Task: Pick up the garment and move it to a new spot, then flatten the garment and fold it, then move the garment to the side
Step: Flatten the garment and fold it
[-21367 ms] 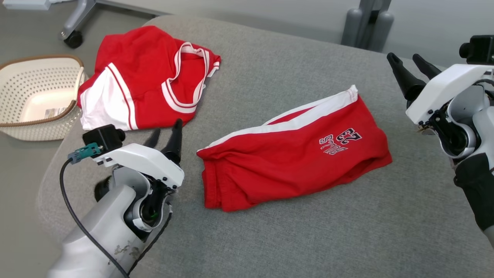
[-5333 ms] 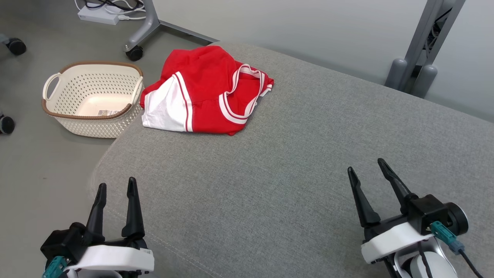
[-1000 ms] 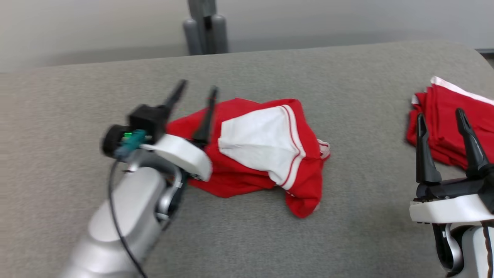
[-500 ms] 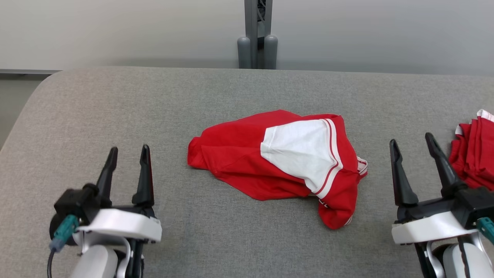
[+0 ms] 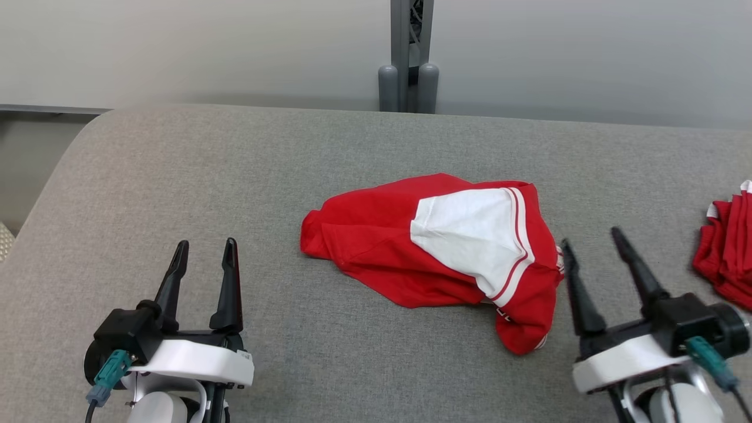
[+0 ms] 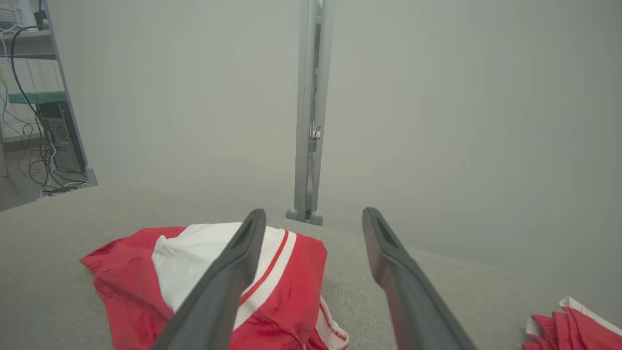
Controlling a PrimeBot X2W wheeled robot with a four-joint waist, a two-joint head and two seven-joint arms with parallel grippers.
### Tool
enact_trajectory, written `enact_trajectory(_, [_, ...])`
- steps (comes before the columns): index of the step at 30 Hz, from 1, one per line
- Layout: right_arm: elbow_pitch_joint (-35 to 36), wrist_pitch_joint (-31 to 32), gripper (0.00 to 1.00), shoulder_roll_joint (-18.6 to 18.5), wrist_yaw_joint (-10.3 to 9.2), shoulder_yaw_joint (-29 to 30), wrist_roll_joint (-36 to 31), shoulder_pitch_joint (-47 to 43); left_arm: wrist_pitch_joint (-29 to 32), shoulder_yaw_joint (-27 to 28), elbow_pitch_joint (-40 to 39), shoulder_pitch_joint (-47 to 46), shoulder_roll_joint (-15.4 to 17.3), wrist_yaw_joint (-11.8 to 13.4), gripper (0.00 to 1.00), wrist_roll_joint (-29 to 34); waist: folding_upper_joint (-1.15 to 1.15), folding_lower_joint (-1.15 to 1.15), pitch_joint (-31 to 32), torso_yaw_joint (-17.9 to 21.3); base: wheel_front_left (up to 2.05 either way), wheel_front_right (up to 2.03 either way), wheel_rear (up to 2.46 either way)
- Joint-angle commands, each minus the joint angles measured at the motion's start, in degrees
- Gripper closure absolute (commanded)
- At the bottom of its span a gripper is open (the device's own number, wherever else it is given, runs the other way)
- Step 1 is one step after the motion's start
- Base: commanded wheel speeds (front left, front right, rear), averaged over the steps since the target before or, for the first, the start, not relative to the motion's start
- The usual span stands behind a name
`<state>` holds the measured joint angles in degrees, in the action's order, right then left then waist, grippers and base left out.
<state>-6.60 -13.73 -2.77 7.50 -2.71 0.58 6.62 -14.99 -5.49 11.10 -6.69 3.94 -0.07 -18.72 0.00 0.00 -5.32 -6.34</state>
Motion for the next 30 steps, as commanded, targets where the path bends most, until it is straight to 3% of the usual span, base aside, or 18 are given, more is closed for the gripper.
enact_trajectory(1, [-1.4, 1.8, 0.0, -0.3, -0.03, -1.5, -0.3, 0.1, -0.2, 0.6, 0.5, -0.2, -0.2, -0.7, 0.0, 0.9, 0.0, 0.0, -0.4, -0.5, 0.0, 0.0, 0.0])
enact_trajectory(10, [-6.9, 6.2, 0.0, -0.3, -0.03, -4.8, -0.9, 3.2, -0.2, 1.0, 2.1, -1.5, -0.8, -2.5, 0.0, 2.5, 0.0, 0.0, -2.9, -2.7, 0.0, 0.0, 0.0])
enact_trajectory(20, [-12.8, 6.1, 0.0, -0.3, -0.03, -2.7, -1.1, 5.9, -0.2, -0.1, 2.5, -2.3, -0.9, -2.5, 0.0, 1.1, 0.0, 0.0, -4.4, -5.2, 0.0, 0.0, 0.0])
enact_trajectory(21, [-13.2, 6.0, 0.32, -0.3, -0.03, -2.7, -1.0, 6.0, -0.2, -0.1, 2.5, -2.3, -0.9, -2.4, 0.0, 1.1, 0.0, 0.0, -4.5, -5.3, 0.0, 0.0, 0.0])
enact_trajectory(22, [-13.5, 5.9, 0.89, -0.3, -0.03, -2.6, -1.0, 6.1, -0.2, -0.2, 2.5, -2.3, -0.9, -2.4, 0.0, 1.1, 0.0, 0.0, -4.5, -5.4, 0.0, 0.0, 0.0])
enact_trajectory(23, [-13.8, 5.6, 1.0, -0.3, -0.03, -2.5, -0.9, 6.3, -0.2, -0.2, 2.5, -2.3, -0.9, -2.4, 0.0, 1.1, 0.0, 0.0, -4.4, -5.4, 0.0, 0.0, 0.0])
enact_trajectory(30, [-12.3, 2.7, 1.0, -0.3, -0.03, -1.4, -0.1, 6.9, -0.2, 0.0, 3.0, -1.5, -0.9, -2.0, 0.0, 0.7, 0.0, 0.0, -2.9, -4.9, 0.0, 0.0, 0.0])
